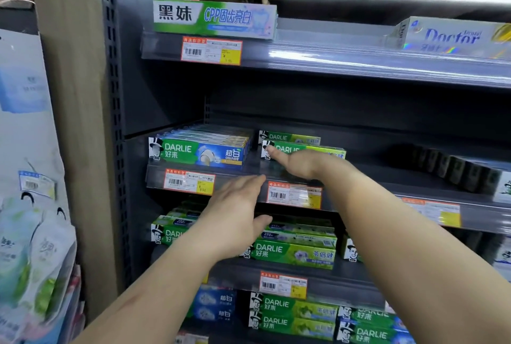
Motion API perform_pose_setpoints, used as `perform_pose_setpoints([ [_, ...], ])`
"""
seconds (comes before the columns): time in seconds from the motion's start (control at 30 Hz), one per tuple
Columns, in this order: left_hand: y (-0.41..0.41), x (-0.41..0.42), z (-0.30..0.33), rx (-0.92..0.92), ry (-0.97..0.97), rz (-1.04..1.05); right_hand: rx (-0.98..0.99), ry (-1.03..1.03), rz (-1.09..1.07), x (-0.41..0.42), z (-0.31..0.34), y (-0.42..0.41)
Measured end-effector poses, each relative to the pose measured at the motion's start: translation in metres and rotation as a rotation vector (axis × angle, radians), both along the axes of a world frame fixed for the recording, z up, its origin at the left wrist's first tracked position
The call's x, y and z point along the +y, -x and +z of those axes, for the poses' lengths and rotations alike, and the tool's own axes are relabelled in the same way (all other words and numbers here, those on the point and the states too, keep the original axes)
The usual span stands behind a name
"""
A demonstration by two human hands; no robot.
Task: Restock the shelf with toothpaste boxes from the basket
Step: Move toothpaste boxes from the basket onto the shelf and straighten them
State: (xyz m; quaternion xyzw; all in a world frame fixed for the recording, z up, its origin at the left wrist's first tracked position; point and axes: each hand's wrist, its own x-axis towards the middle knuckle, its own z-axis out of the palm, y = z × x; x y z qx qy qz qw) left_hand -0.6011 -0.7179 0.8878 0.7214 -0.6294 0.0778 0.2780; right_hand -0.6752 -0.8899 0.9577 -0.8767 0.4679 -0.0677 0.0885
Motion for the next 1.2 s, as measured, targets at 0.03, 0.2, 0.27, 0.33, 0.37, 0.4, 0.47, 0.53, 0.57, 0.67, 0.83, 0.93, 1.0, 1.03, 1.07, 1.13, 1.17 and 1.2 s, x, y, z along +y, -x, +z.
perform_pose_setpoints([
  [0.03,-0.001,0.0,0.0,-0.002,-0.002,-0.003,-0.046,0.047,-0.049,-0.004,0.001,0.003],
  [0.2,-0.008,0.001,-0.004,0.002,-0.026,0.003,0.024,0.137,-0.358,-0.049,0.011,0.019],
  [0.27,-0.01,0.001,-0.004,0.006,-0.03,0.007,0.099,0.1,-0.328,-0.066,0.008,0.016],
  [0.33,-0.011,0.001,-0.004,0.003,-0.029,0.002,0.127,0.121,-0.29,-0.06,0.011,0.012],
  [0.37,-0.012,0.001,-0.003,0.003,-0.027,0.0,0.14,0.132,-0.281,-0.053,0.012,0.012],
  [0.4,-0.012,0.0,-0.003,0.005,-0.024,-0.002,0.161,0.134,-0.281,-0.048,0.012,0.011],
  [0.47,-0.014,0.0,-0.003,0.005,-0.021,-0.001,0.162,0.108,-0.295,-0.041,0.008,0.008],
  [0.53,-0.016,0.001,-0.004,0.004,-0.029,0.006,0.135,0.104,-0.294,-0.037,0.005,0.004],
  [0.57,-0.016,0.001,-0.005,0.005,-0.032,0.01,0.122,0.098,-0.282,-0.035,0.006,0.003],
  [0.67,-0.018,0.002,-0.006,0.019,-0.04,0.017,0.097,0.098,-0.254,-0.032,0.007,0.001],
  [0.83,-0.021,0.004,-0.007,0.028,-0.042,0.014,0.003,0.107,-0.172,-0.026,0.006,0.004],
  [0.93,-0.022,0.005,-0.007,0.049,-0.023,0.013,-0.354,0.272,0.039,-0.023,-0.003,0.023],
  [1.0,-0.022,0.007,-0.005,0.06,-0.013,0.018,-0.535,0.326,0.167,-0.016,-0.01,0.041],
  [1.03,-0.021,0.007,-0.005,0.061,-0.007,0.021,-0.558,0.322,0.207,-0.013,-0.014,0.049],
  [1.07,-0.018,0.009,-0.003,0.06,-0.001,0.026,-0.565,0.31,0.236,-0.009,-0.017,0.057],
  [1.13,-0.01,0.015,-0.001,0.05,0.025,0.039,-0.577,0.285,0.269,0.0,-0.022,0.071],
  [1.17,-0.006,0.018,0.0,0.044,0.042,0.045,-0.582,0.28,0.285,0.004,-0.024,0.077],
  [1.2,-0.001,0.023,-0.001,0.042,0.053,0.053,-0.582,0.28,0.307,0.011,-0.025,0.082],
])
